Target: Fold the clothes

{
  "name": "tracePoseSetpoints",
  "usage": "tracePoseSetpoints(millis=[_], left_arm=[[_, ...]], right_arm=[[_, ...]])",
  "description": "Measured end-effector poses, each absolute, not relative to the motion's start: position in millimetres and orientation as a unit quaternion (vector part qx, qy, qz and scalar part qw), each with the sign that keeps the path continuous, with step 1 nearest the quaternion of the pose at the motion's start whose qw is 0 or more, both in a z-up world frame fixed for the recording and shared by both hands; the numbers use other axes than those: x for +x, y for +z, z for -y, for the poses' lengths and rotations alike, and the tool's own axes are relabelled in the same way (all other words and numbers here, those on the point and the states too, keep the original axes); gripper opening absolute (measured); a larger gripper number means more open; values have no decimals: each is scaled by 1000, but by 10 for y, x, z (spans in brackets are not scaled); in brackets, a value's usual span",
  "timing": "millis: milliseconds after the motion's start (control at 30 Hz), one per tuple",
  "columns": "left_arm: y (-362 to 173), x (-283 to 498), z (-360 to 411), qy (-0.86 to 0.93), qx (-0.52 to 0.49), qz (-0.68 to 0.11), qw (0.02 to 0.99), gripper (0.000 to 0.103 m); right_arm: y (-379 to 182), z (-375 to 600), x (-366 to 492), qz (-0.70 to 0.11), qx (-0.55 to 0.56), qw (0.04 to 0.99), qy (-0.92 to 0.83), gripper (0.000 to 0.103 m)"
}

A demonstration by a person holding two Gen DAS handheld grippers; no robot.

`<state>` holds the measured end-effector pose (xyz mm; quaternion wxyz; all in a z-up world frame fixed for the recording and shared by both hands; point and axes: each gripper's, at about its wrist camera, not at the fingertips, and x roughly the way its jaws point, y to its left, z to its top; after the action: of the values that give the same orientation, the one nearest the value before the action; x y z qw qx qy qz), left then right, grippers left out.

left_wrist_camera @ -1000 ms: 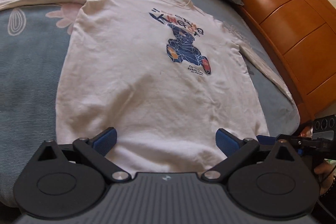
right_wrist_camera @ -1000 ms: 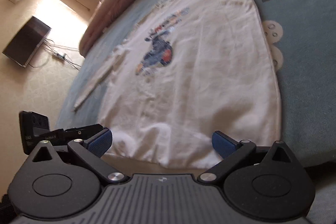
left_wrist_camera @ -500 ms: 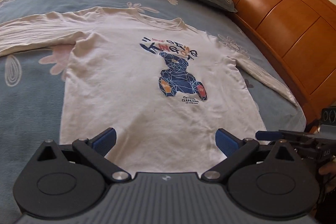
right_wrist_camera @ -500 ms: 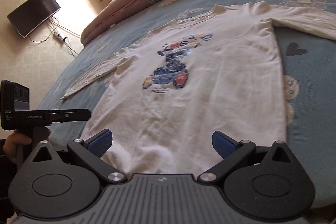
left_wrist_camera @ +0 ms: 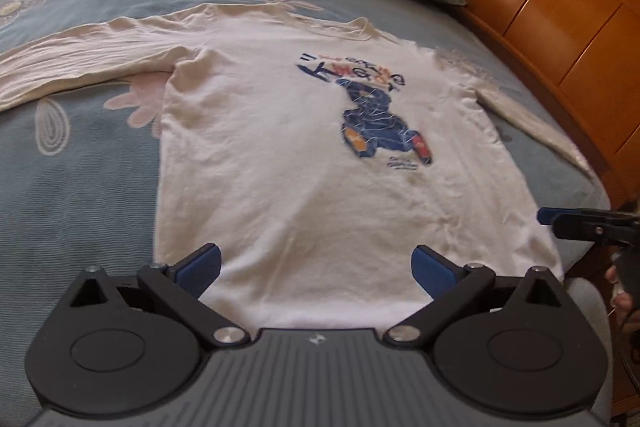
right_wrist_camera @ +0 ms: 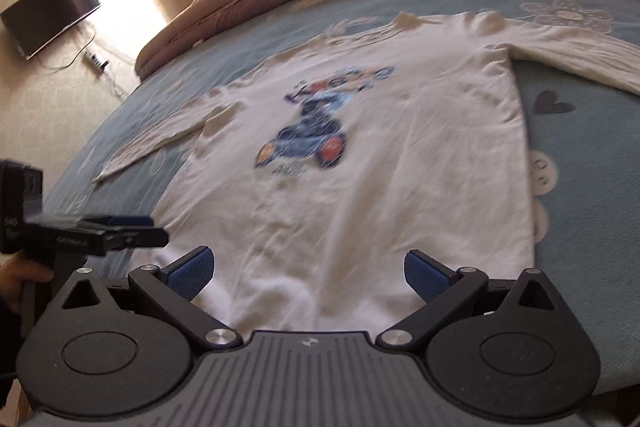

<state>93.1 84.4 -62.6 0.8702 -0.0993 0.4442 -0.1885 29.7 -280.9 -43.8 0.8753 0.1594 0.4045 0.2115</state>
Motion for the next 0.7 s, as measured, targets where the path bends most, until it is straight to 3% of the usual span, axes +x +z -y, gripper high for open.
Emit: tracePoseSetpoints(millis=[167,533,700], left_arm=[[-707,924,-837,-163,-82,-459,869,101],[-708,938,-907,-147,-92,-455,873,101],[-709,969,-915,-149,-107,-448,875,102]], right_arm=[[-729,3035,436,-436,189,866,155,103],[-805,3130,182,-386,208,886,150,103],[-823,3014,95,-369,163,903,148,103]])
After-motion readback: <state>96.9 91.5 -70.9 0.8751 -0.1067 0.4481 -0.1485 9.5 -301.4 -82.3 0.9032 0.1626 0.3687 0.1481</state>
